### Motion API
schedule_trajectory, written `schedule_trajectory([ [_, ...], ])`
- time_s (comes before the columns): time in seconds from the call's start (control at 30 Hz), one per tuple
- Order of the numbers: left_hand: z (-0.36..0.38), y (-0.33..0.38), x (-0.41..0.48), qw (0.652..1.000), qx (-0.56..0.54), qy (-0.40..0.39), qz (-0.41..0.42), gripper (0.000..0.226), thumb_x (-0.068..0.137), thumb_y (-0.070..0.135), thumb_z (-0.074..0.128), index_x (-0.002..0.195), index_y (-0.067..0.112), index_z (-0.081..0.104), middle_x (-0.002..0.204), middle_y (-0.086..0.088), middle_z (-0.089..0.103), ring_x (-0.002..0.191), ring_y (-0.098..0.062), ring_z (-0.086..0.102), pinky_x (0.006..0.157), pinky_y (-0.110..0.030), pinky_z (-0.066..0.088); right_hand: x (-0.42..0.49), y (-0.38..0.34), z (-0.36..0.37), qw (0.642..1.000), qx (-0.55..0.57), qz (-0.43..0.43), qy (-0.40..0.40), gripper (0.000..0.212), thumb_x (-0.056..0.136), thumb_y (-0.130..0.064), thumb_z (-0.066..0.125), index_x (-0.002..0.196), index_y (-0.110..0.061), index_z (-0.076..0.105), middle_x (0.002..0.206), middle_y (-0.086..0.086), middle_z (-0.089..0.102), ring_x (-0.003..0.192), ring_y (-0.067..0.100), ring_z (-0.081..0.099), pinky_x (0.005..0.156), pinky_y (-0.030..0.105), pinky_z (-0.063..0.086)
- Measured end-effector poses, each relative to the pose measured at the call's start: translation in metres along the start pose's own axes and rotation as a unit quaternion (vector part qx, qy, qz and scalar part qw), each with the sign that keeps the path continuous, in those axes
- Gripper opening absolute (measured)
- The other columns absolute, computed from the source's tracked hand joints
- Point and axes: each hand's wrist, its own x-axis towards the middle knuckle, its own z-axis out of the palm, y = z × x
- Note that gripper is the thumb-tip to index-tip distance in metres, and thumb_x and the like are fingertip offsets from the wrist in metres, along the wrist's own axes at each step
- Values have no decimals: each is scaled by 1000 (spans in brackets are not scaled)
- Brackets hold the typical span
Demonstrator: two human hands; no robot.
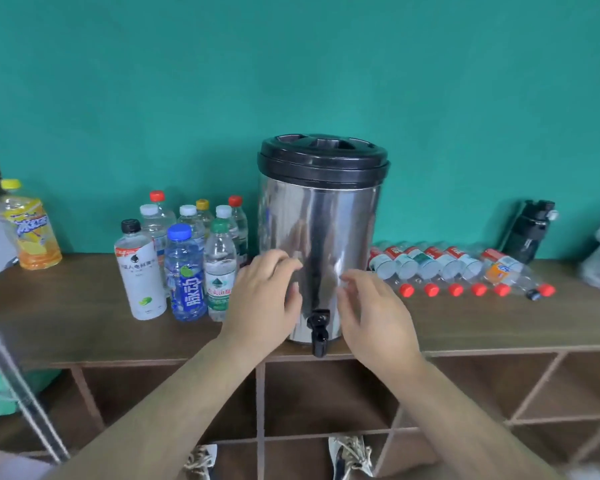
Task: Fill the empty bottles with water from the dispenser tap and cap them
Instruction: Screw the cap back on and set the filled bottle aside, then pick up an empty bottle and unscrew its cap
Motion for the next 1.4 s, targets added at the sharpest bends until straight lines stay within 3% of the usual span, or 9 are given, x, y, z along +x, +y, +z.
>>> schedule_trajectory([
  [0.13, 42, 58, 17, 996, -7, -54, 72, 32, 87, 17, 67, 120, 14, 66, 121, -1, 59, 107, -24, 60, 93, -41, 50, -34, 57, -25, 996, 13, 89, 8, 16, 101, -22, 65, 117, -20, 64, 107, -8, 68, 91, 17, 68, 75, 36, 57],
  [0.23, 82, 93, 32, 989, -3, -125, 75, 41, 91, 24, 64, 132, 15, 61, 131, -2, 55, 116, -24, 57, 101, -42, 48, -45, 96, -27, 988, 34, 150, 15, 20, 102, -24, 63, 121, -17, 64, 111, -7, 67, 90, 14, 67, 77, 34, 55],
  [0.37, 137, 122, 53, 971, 26, -224, 83, 54, 97, 30, 56, 149, 21, 44, 146, 0, 43, 131, -23, 47, 110, -38, 39, -44, 143, -6, 967, 60, 247, -28, 29, 103, -25, 59, 130, -15, 59, 121, -1, 60, 96, 23, 67, 81, 36, 51],
  [0.57, 212, 132, 98, 936, 93, -331, 75, 62, 97, 30, 58, 154, 26, 32, 153, -2, 35, 139, -27, 40, 116, -40, 33, -24, 212, 39, 923, 86, 373, -34, 45, 102, -32, 60, 144, -19, 48, 135, 1, 55, 111, 28, 64, 90, 39, 52],
  [0.8, 269, 127, 131, 897, 194, -396, 38, 71, 94, 18, 64, 153, 31, 28, 157, -9, 28, 145, -31, 33, 118, -44, 33, 9, 252, 77, 930, 34, 359, -64, 53, 96, -43, 68, 142, -30, 45, 129, 3, 60, 105, 32, 67, 79, 38, 51],
  [0.93, 276, 127, 133, 892, 210, -400, 32, 71, 92, 14, 60, 153, 29, 28, 155, -10, 28, 144, -30, 32, 117, -43, 32, 22, 263, 90, 930, 6, 362, -69, 31, 98, -41, 63, 124, -25, 55, 113, 2, 67, 100, 32, 67, 76, 38, 49],
  [1.07, 262, 129, 131, 897, 206, -388, 42, 71, 90, 9, 58, 152, 26, 29, 157, -11, 25, 144, -31, 31, 118, -43, 31, 17, 257, 86, 930, 29, 366, -16, 20, 99, -31, 61, 114, -19, 62, 109, 4, 68, 97, 35, 66, 72, 37, 46],
  [1.3, 205, 141, 120, 928, 142, -330, 98, 89, 87, 17, 68, 159, 29, 17, 162, -3, 20, 146, -27, 30, 120, -41, 29, -25, 221, -10, 951, 9, 296, 84, 23, 96, -33, 70, 118, -25, 69, 106, -8, 69, 94, 25, 67, 74, 32, 46],
  [1.4, 163, 157, 115, 948, 89, -273, 137, 92, 86, 27, 72, 160, 27, 18, 163, 0, 20, 150, -25, 26, 122, -40, 24, -36, 194, -76, 964, 4, 235, 122, 26, 94, -35, 75, 117, -25, 72, 92, -18, 64, 77, 8, 60, 73, 31, 50],
])
